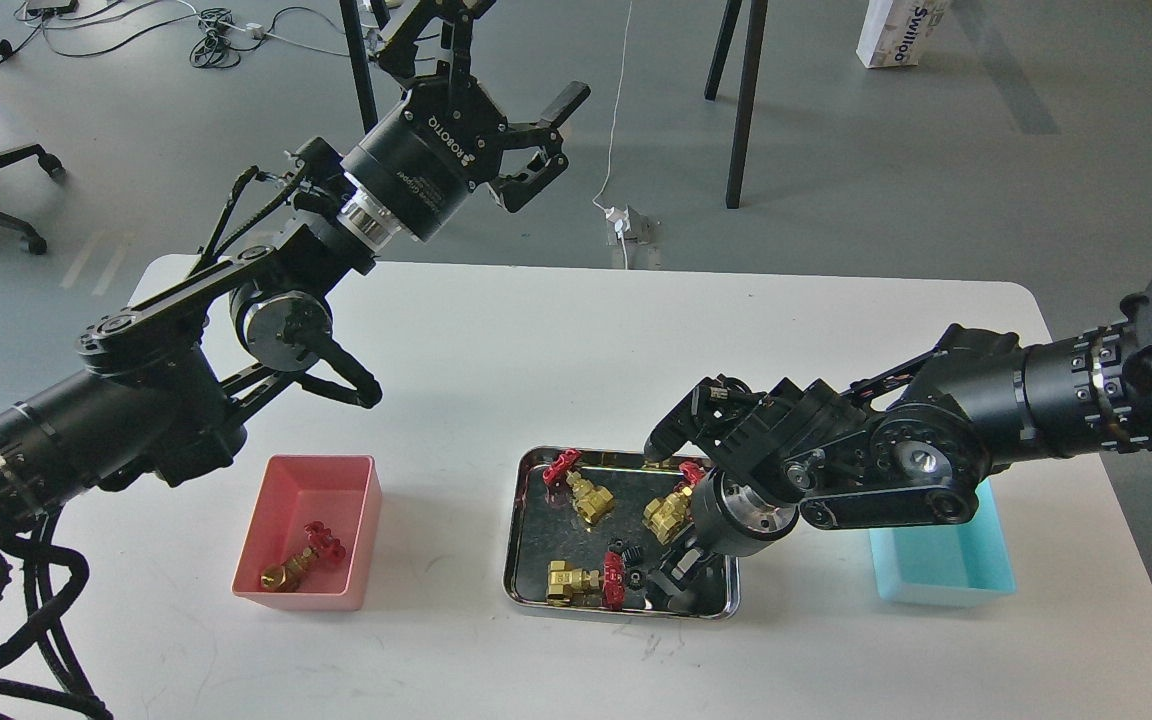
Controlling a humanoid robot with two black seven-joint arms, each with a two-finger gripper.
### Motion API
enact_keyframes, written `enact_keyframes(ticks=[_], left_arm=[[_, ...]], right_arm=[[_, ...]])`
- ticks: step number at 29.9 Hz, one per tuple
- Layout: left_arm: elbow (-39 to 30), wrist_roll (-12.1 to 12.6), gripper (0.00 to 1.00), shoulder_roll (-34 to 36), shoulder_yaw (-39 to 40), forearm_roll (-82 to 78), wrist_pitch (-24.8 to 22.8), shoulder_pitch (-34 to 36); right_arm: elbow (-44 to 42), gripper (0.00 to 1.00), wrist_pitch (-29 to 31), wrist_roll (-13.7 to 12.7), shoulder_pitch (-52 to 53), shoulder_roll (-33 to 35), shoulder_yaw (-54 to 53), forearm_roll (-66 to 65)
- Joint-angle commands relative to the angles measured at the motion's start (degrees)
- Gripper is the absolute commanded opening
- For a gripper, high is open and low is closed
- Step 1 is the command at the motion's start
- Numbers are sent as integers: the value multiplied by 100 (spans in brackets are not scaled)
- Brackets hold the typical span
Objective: Place valve in pink box and gear in blue box
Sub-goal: 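Close the right gripper on a small black gear in the tray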
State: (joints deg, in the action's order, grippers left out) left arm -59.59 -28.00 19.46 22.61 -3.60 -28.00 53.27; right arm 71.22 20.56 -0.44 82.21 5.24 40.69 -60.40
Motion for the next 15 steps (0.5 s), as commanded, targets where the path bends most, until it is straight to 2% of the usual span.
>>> enact_keyframes(ticks=[1, 15], left_arm=[[0, 0, 98, -4, -11, 0, 0, -97], [0, 0, 98, -13, 6, 0, 0, -133]], right_arm=[[-117, 57, 18, 1, -90, -110, 0, 2], [-213, 54, 27, -70, -267, -190, 27, -15]])
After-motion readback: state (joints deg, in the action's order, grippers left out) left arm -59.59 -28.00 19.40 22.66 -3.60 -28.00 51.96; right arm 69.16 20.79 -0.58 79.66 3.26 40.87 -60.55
